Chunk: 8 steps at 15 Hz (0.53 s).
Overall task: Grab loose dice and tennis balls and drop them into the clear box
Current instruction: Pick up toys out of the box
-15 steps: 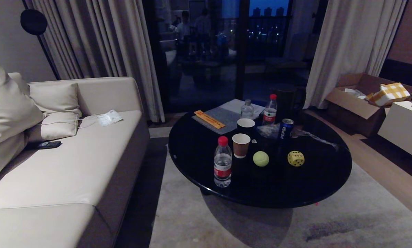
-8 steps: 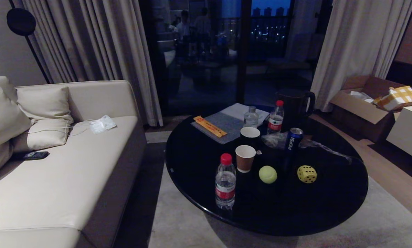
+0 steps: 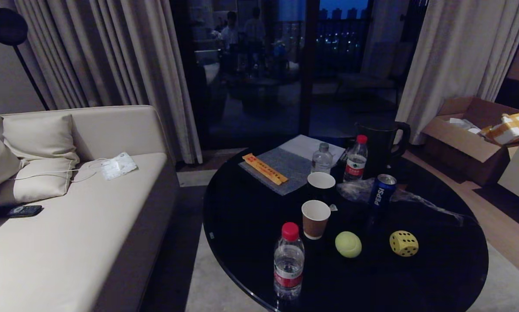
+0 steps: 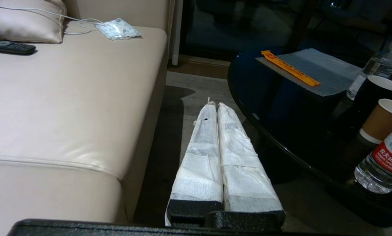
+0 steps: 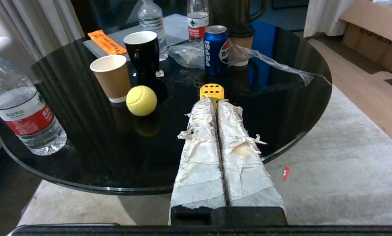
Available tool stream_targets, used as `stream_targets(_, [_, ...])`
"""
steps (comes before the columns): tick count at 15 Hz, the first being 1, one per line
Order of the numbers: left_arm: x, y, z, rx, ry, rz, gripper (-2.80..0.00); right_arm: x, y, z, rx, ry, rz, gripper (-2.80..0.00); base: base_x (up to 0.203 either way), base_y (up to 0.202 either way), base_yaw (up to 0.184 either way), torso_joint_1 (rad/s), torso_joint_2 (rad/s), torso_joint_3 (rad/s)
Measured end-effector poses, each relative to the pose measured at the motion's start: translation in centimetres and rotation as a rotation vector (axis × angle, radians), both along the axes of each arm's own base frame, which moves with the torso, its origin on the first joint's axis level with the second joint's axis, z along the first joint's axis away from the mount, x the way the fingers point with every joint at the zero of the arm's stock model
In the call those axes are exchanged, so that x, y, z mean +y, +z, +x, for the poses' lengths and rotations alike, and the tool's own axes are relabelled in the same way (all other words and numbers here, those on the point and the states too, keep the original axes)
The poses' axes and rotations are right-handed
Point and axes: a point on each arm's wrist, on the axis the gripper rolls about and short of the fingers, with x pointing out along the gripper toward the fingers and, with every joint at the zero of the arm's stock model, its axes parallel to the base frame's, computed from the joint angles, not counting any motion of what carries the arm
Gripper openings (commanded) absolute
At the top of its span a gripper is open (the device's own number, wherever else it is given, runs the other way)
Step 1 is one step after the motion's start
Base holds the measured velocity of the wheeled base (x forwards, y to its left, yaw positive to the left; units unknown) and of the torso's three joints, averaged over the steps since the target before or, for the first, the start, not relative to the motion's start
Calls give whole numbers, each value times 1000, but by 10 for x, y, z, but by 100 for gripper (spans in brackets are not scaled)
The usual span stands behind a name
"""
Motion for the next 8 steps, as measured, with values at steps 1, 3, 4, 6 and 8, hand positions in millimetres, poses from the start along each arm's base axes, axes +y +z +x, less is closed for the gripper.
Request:
stream_targets(1, [0, 0, 0, -1, 0, 0, -280, 0, 0, 0, 0, 0, 0, -280, 0, 0, 0, 0, 0, 0])
stream_targets(3, [0, 0, 0, -1, 0, -1, -280, 0, 0, 0, 0, 0, 0, -280, 0, 0, 0, 0, 0, 0])
stream_targets(4, [0, 0, 0, -1, 0, -2, -280, 0, 0, 0, 1, -1, 0, -280, 0, 0, 0, 0, 0, 0])
stream_targets(6, [0, 0, 0, -1, 1, -2, -280, 0, 0, 0, 0, -1, 0, -280, 0, 0, 0, 1, 2, -15])
stream_targets(8, [0, 0, 0, -1, 0, -2, -280, 0, 0, 0, 0, 0, -1, -280, 0, 0, 0, 2, 3, -123])
